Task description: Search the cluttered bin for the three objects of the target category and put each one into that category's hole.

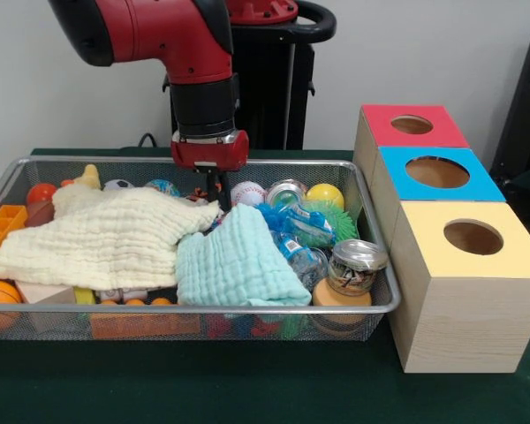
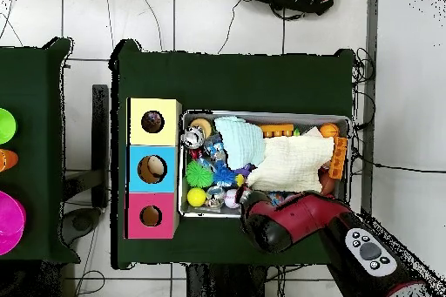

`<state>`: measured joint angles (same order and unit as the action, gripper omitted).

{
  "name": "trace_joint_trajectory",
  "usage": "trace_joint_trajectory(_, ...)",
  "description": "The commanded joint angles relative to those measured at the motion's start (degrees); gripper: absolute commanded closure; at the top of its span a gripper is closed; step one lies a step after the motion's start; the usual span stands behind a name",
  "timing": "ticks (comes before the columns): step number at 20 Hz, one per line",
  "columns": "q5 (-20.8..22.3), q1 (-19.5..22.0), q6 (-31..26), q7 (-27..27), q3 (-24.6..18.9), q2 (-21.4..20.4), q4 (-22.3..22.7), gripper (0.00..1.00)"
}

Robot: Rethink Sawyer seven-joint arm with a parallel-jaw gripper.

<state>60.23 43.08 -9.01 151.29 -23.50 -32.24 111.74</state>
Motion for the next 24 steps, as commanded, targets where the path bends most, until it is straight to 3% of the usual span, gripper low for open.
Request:
trace_joint_trajectory(1,-4.3,3.2,-2.7,-4.8,-5.1,-4.4,1.4,1.00)
trace_joint_trajectory(6,-18.5,6.9,-12.3,-10.6,-13.5,-20.4,11.9,1.00)
trace_joint_trajectory(8,-23.4,8.0,-15.7,-12.5,-16.2,-23.5,13.6,1.00)
trace_joint_trajectory(15,-26.2,10.3,-21.8,-17.4,-20.2,-23.3,11.3,1.00)
trace_joint_trajectory(24,-26.4,12.0,-24.2,-17.0,-23.3,-24.0,11.4,1.00)
